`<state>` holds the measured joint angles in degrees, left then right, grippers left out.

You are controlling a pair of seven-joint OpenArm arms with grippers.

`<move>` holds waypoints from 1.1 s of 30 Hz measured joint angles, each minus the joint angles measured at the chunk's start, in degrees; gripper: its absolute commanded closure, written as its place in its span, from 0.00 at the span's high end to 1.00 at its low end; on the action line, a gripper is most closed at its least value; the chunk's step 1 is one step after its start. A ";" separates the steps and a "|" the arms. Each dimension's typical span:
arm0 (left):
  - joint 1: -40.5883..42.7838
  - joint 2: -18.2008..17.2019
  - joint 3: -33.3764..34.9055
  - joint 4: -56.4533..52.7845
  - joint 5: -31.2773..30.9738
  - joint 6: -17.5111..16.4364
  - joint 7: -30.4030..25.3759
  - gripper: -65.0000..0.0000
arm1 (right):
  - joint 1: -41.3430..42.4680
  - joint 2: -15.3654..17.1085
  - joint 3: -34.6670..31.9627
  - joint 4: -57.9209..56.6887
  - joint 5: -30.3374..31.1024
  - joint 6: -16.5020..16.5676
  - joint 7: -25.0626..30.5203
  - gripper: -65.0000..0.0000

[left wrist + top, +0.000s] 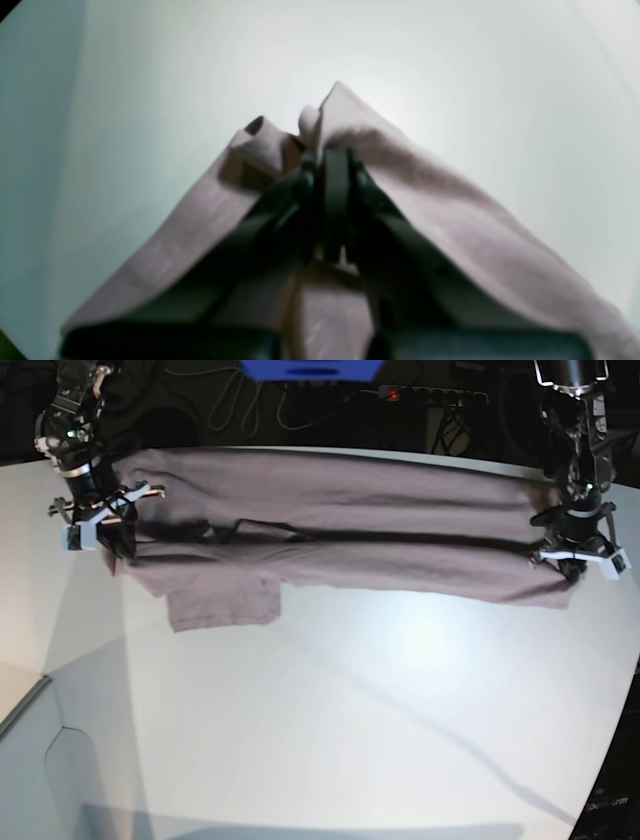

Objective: Layout the t-shirt on the table in an organized manner, then fold the t-shirt properly
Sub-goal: 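Lift the grasped edge with both grippers and fold it over the shirt, then lower the folded edge and release it with both grippers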

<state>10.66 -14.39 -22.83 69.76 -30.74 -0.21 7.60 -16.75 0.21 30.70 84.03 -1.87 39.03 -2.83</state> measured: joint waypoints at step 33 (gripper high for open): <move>-14.10 -2.45 -8.72 -2.05 0.81 0.15 19.91 0.45 | -0.07 -1.81 0.15 12.61 -0.04 0.09 -4.83 0.36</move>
<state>-3.44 -16.84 -31.55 67.70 -29.93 -0.05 27.51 -16.82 -1.61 30.85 96.64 -1.91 39.11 -7.66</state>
